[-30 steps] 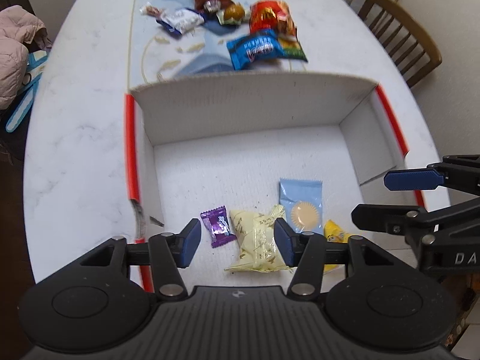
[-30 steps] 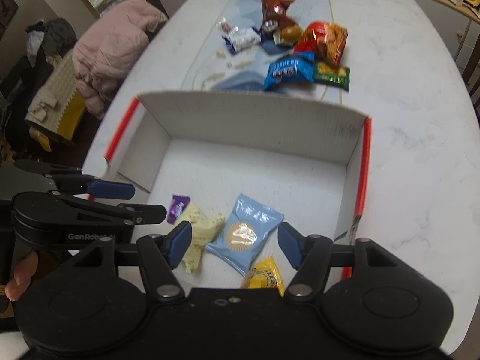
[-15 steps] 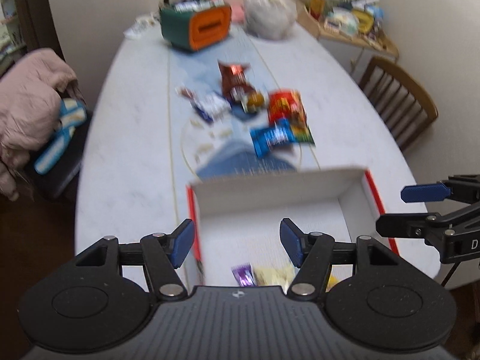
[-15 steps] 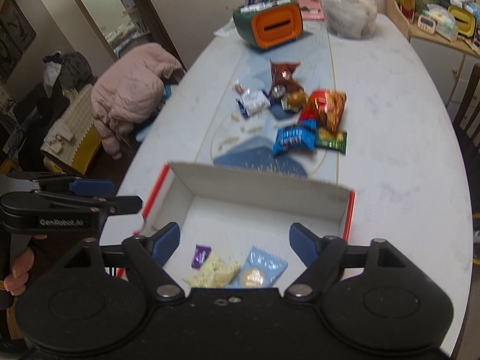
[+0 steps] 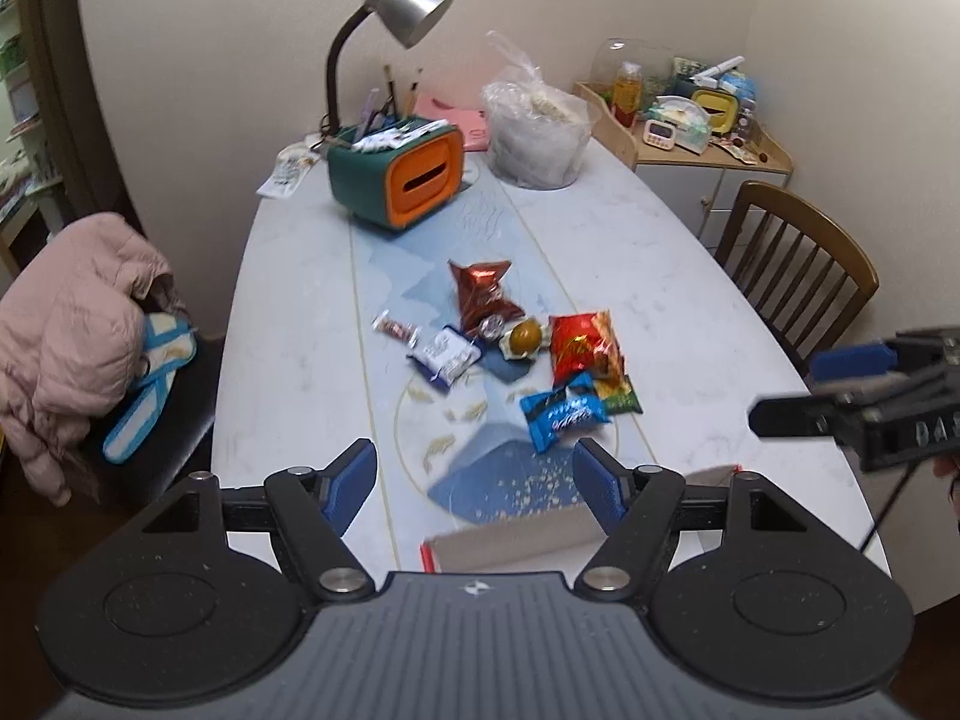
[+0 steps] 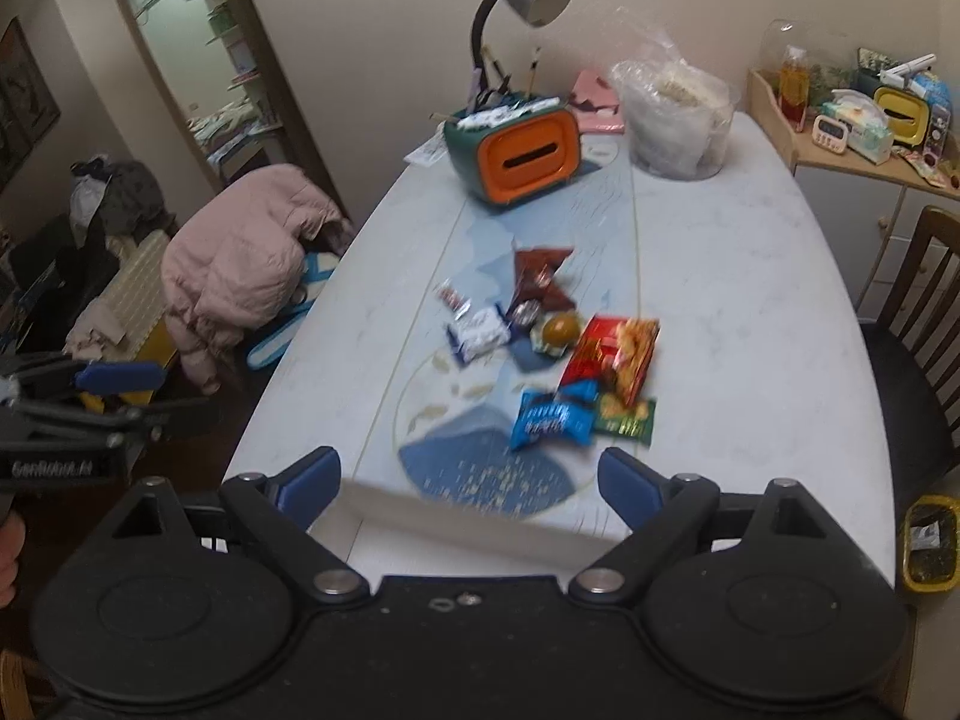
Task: Organize snacks
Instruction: 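Lift both tools out of the box toward the snack pile, then grasp the silver-wrapped candy with the left tool while the right tool grasps the red chip bag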
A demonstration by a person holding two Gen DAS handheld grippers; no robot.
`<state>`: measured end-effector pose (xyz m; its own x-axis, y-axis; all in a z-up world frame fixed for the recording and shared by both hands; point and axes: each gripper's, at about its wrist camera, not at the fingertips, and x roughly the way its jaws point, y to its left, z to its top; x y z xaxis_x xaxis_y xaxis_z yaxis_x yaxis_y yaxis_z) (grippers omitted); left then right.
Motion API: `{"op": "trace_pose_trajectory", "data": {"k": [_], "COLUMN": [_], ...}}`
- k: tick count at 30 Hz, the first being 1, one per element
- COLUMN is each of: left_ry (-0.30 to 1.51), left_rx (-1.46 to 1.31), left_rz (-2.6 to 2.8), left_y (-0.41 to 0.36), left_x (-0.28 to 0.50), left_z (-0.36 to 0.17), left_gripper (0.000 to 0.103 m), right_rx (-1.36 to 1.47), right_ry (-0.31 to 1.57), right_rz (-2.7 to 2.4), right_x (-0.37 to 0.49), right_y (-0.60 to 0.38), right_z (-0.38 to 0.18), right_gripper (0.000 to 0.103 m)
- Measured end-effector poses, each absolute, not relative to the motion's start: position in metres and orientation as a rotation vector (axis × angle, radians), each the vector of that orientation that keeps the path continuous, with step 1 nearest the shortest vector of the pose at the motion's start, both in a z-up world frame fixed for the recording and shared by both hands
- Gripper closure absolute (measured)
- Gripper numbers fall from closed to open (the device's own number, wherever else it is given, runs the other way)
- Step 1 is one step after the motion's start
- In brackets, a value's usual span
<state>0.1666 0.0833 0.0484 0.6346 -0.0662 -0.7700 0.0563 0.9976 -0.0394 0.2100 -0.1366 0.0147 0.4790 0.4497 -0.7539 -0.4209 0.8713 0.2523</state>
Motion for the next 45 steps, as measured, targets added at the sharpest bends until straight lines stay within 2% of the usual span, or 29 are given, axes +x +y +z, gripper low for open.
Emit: {"op": "trace_pose_trajectory", "data": {"k": [8, 18, 34, 45], "left_ry": [0.874, 0.916, 1.067, 1.173], "left_rx": [-0.013, 0.035, 0.139, 0.016], "left_rz": [-0.102, -0.063, -0.102, -0.059], "left_y": [0.083, 0.09, 0.066, 0.054], "left_x": [0.214, 0.305, 0.398, 0.461], "left_z": [0.055, 0.037, -0.077, -0.141], "left_gripper": [0.015, 0.015, 0.015, 0.015], "right_rx": [0.046, 0.026, 0.016, 0.105], "right_ry": [0.904, 0.946, 1.114, 1.24], "right_rz": [0.487, 0.416, 0.377, 0.31], "right_x": [0.26, 0.329, 0.417, 0.455], "right_y": [-0.137, -0.137, -0.129, -0.133], "right_z": [0.023, 0.0, -0.094, -0.167], "right_gripper": [0.005, 0.005, 0.006, 0.007]}}
